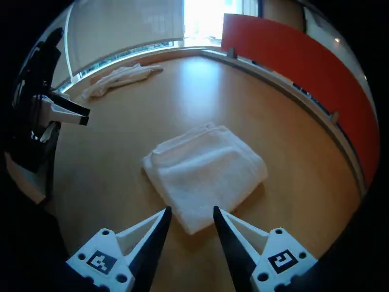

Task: Fold towel

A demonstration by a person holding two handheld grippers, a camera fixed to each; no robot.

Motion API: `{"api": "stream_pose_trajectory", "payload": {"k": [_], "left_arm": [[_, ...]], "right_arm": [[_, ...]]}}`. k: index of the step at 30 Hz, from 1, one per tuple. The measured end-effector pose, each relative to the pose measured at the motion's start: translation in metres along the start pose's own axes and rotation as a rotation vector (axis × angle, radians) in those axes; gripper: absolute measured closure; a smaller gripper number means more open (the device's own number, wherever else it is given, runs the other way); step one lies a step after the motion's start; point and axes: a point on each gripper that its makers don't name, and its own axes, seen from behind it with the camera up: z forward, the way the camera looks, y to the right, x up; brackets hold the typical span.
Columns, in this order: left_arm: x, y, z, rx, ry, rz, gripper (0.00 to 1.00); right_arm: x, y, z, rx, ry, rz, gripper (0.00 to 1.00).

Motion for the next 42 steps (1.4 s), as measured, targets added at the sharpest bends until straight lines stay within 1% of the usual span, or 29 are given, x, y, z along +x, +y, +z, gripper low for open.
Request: {"api": "stream_pose_trajectory", "payload": {"k": [6,14,17,19,21,24,31,33,36,42], "left_arm": [[0.0,0.003,0.001,-0.003,-0.002,0.004,0.06],[-0.002,0.005,0.0,-0.003,-0.002,0.003,0.06],[-0.003,0.005,0.0,-0.003,-0.004,0.002,0.06],[-0.004,0.005,0.0,-0.003,-0.005,0.002,0.06],[-0.004,0.006,0.0,-0.004,-0.006,0.003,0.06],[-0.005,0.007,0.0,-0.005,-0.008,0.004,0.06],[-0.006,0.007,0.0,-0.006,-0.008,0.005,0.06],[-0.006,0.007,0.0,-0.005,-0.008,0.005,0.06],[-0.006,0.006,-0.001,-0.005,-0.007,0.006,0.06],[-0.005,0.006,-0.001,-0.007,-0.006,0.01,0.06]], "right_arm": [[-0.01,0.005,-0.002,-0.018,-0.006,0.025,0.35],[-0.027,0.004,0.0,-0.025,-0.036,0.025,0.34],[-0.03,0.004,0.001,-0.027,-0.04,0.029,0.34],[-0.03,0.004,0.001,-0.03,-0.04,0.03,0.36],[-0.03,0.004,0.001,-0.031,-0.04,0.03,0.41],[-0.03,0.003,0.002,-0.029,-0.042,0.03,0.52],[-0.031,0.002,0.003,-0.027,-0.04,0.045,0.86],[-0.031,0.001,0.004,-0.024,-0.038,0.046,0.92],[-0.03,0.001,0.004,-0.025,-0.032,0.04,0.96],[-0.023,0.004,-0.001,-0.036,-0.018,0.027,0.97]]}}
